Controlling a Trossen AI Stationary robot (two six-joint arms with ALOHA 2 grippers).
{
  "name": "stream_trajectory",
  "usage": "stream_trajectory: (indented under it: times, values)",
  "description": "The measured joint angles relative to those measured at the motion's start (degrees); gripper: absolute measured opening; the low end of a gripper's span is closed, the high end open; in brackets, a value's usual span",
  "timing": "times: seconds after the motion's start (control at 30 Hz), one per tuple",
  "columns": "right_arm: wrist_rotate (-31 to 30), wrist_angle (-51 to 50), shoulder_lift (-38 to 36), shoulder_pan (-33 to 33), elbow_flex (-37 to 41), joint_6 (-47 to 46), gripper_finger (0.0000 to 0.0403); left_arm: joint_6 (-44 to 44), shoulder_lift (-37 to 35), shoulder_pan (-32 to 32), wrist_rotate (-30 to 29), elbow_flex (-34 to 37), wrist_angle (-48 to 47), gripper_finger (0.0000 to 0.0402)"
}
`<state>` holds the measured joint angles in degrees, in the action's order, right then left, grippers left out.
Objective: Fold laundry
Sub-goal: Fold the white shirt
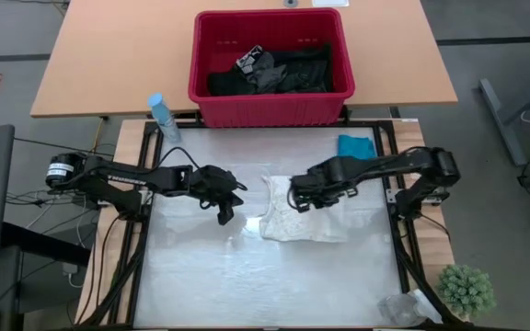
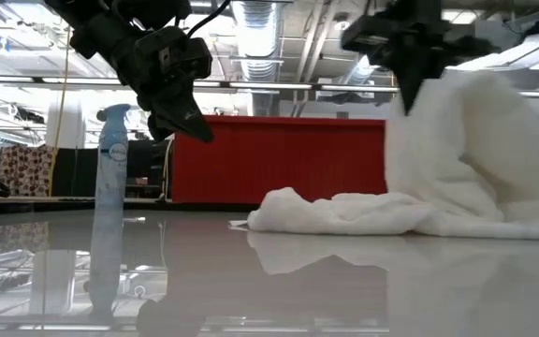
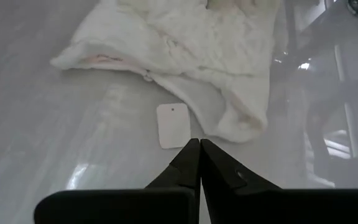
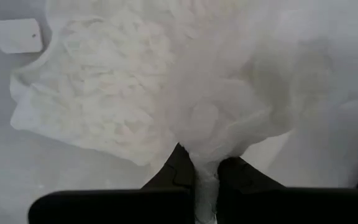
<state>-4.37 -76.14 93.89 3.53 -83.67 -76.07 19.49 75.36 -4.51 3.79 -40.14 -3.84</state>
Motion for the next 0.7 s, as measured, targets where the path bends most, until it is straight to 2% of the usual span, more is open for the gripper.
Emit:
stream_trajectory:
  times: [0.3, 0.47, 0.7]
  values:
    - [1.4, 2.2, 9.7, -3.1, -8.8, 9.2, 0.0045, -0.1, 1.0, 0.0, -0.3, 3.9, 3.1, 0.0000]
    - [1.6, 2.5, 13.9, -3.5, -12.4, 12.5, 0.0045, -0.8, 5.7, -0.1, -2.5, 7.6, 11.5, 0.0000]
    - [1.6, 4.1, 14.1, -3.7, -13.3, 13.2, 0.0045, -2.7, 17.1, -0.1, -3.2, 8.4, 26.1, 0.0000]
